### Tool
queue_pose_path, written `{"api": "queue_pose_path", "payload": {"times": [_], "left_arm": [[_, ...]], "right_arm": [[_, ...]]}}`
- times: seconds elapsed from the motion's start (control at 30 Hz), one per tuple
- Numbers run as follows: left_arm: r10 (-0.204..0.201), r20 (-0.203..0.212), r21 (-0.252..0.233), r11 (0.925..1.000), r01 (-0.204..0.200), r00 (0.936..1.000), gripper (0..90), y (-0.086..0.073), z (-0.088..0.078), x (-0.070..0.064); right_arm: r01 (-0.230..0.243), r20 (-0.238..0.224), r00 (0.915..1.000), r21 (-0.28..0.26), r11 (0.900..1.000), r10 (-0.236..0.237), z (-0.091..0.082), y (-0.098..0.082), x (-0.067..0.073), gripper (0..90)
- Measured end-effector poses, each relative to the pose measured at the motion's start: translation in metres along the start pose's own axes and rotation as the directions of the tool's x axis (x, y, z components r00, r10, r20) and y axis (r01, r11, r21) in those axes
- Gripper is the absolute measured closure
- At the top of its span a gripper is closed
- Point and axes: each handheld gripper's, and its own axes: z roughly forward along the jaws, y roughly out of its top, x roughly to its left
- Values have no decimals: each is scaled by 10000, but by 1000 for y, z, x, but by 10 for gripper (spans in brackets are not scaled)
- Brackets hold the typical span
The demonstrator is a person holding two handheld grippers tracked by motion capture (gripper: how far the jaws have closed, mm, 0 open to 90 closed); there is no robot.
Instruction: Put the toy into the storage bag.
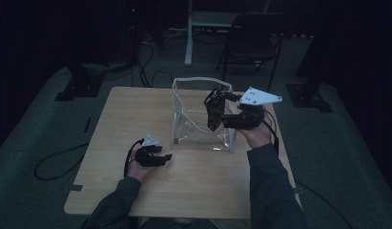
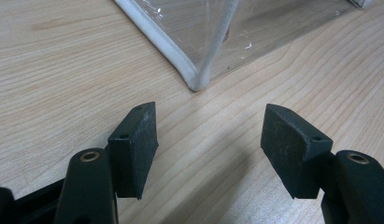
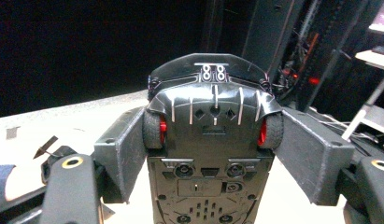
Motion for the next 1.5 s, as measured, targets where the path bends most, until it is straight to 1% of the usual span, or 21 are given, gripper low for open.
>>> {"api": "queue_pose_path", "payload": {"times": [0.1,0.2,0.3,0.4,0.5,0.6,0.7,0.8,0.9,1.37,1.5], "left_arm": [[-1,-2,0,10000,1,10000,368,0,0,0],[-1,-3,-1,10000,1,10000,368,0,0,0],[6,-7,1,10000,-6,10000,368,0,0,0],[7,-3,2,10000,-7,10000,369,0,0,0],[14,-11,-13,10000,-14,10000,368,0,0,0],[23,-11,-8,10000,-23,10000,368,0,1,-1],[33,-25,-8,10000,-33,10000,368,0,1,-1],[47,-26,3,10000,-47,10000,368,1,1,-1],[45,-4,-4,10000,-45,10000,368,1,1,-1],[57,-11,-18,10000,-57,10000,368,1,2,-2],[70,-8,0,10000,-70,10000,368,1,2,-2]], "right_arm": [[-64,232,9997,67,10000,63,0,-2,-1,271],[-16,454,9990,183,9998,8,1,-4,0,271],[-113,612,9981,175,9998,102,2,-6,2,271],[-155,802,9967,236,9996,136,2,-7,3,271],[-129,1118,9937,351,9993,89,2,-8,6,271],[-226,1270,9917,287,9993,188,0,-10,8,271],[-324,1514,9881,263,9991,281,-3,-11,11,271],[-317,1879,9819,389,9987,238,-3,-14,14,270],[-483,2129,9764,459,9978,375,-4,-18,17,271],[-926,2580,9631,512,9944,764,-8,-31,26,270],[-921,2710,9599,645,9937,714,-7,-35,30,271]]}}
